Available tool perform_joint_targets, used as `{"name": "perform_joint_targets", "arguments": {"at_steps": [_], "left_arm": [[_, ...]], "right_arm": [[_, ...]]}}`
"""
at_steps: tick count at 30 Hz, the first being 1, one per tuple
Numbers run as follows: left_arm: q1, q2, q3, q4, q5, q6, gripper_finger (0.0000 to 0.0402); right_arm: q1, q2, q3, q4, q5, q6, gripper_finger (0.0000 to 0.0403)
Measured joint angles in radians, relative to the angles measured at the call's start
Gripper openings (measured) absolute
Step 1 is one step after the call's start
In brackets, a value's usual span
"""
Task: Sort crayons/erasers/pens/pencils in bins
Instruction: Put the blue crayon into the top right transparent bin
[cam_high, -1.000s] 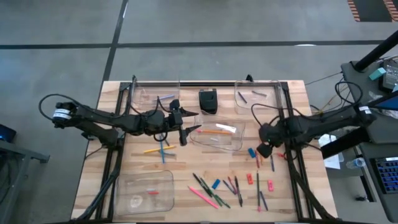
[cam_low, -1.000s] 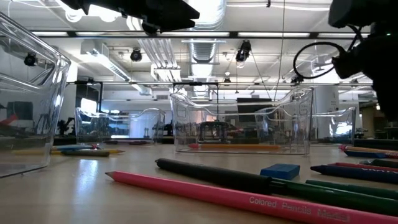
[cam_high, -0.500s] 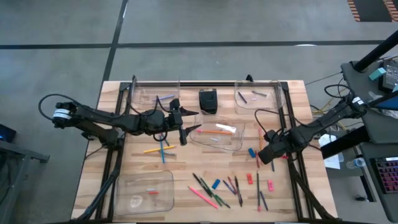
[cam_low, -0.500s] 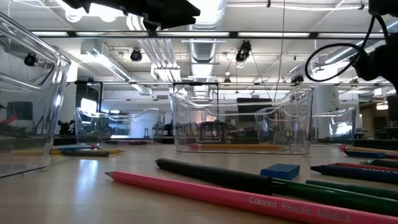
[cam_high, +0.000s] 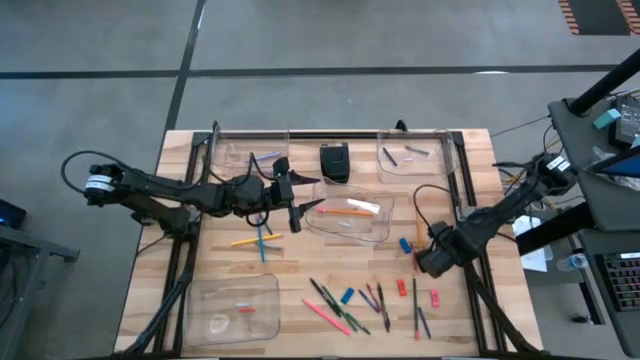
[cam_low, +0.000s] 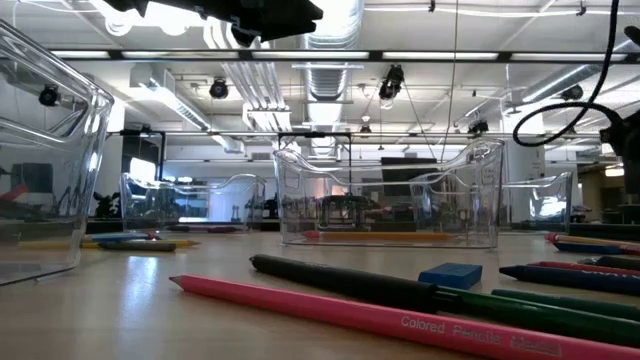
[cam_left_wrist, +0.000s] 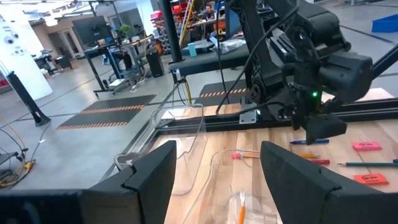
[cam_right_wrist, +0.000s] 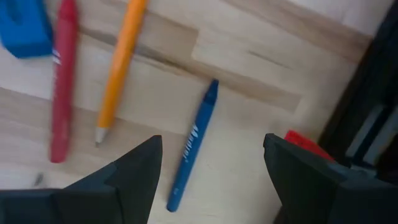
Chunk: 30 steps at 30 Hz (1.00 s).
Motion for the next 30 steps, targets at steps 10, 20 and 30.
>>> {"name": "perform_joint_targets", "arguments": {"at_steps": [10,20,30], "left_arm": [[0.000,0.000,0.000,-0.002,0.000,-0.002,0.0219],[0.000,0.000,0.000,-0.004,0.001,-0.026,0.0219],[-0.002,0.000,0.000,-0.005,0.005,-0.028,0.0219]], "right_arm": [[0.083,0.061,-0.050,0.195,-0.001,0.094,0.0259],[0.119,0.079,-0.067,0.222,-0.016,0.134,0.0110],[0.120,0.080,-0.057,0.217,-0.060,0.119,0.0015]]}}
